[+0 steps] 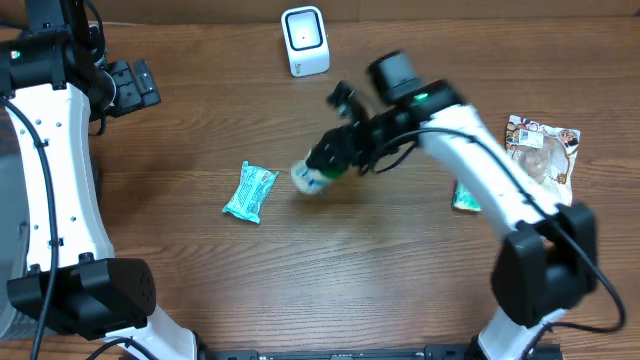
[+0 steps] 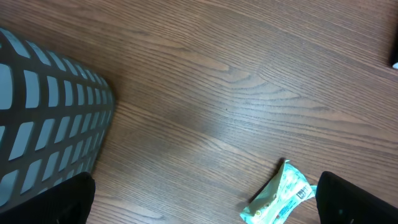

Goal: Scan the item barcode
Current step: 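Hold the jar's label in front of the white scanner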

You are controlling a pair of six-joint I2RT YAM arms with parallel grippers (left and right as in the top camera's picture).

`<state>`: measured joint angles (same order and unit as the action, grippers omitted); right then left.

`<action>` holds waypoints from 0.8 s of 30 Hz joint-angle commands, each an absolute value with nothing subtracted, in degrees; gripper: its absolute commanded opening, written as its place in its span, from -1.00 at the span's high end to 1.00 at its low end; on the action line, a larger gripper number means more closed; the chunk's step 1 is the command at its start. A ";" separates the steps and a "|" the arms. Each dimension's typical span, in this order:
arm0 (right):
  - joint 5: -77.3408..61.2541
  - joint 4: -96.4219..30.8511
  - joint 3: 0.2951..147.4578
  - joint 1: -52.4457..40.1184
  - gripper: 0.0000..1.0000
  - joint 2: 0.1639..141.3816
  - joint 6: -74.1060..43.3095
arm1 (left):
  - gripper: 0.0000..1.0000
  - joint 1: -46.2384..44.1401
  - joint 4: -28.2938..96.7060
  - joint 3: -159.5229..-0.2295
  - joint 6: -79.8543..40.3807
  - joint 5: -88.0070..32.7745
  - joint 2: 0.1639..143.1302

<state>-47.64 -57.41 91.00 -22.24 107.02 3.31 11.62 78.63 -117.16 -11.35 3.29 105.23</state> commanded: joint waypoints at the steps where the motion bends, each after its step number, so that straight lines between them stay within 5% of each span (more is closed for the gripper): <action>1: -69.65 -57.08 93.08 -17.72 -0.03 102.37 6.57 | -0.99 11.60 78.63 -117.95 -10.07 3.57 103.81; 14: -83.00 -51.44 93.08 -10.00 -0.04 100.82 8.03 | -1.00 11.60 78.65 -117.95 -10.07 3.57 103.81; 24: -59.57 -54.70 93.08 -12.29 -0.03 100.82 7.51 | -0.99 11.60 78.65 -117.95 -10.07 3.57 103.81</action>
<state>-69.38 -53.69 91.13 -10.59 103.33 7.31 11.62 78.61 -117.16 -11.35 3.29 105.23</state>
